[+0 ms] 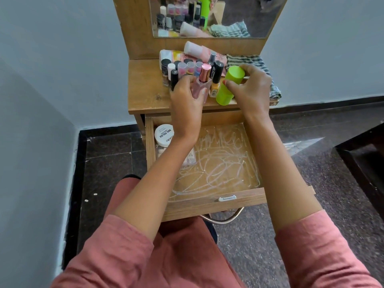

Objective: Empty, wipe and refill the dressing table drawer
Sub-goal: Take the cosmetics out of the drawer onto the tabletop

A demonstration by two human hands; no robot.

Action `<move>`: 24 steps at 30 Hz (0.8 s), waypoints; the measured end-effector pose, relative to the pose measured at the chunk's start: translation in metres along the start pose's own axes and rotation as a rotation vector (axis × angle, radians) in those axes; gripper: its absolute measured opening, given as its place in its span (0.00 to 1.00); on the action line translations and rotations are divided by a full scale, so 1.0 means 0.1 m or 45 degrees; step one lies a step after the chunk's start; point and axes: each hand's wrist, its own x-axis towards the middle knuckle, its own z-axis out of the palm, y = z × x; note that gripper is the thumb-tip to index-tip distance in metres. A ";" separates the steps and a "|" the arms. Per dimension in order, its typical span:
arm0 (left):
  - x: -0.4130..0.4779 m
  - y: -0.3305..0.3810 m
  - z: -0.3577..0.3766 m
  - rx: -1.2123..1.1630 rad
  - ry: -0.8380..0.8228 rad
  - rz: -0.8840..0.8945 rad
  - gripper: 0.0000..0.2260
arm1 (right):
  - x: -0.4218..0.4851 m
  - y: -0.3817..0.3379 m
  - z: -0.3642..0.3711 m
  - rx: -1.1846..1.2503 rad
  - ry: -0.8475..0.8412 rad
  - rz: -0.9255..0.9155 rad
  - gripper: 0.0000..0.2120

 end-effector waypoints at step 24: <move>-0.13 -0.17 0.08 0.261 0.045 0.284 0.17 | 0.09 0.13 0.11 -0.052 -0.004 -0.104 0.28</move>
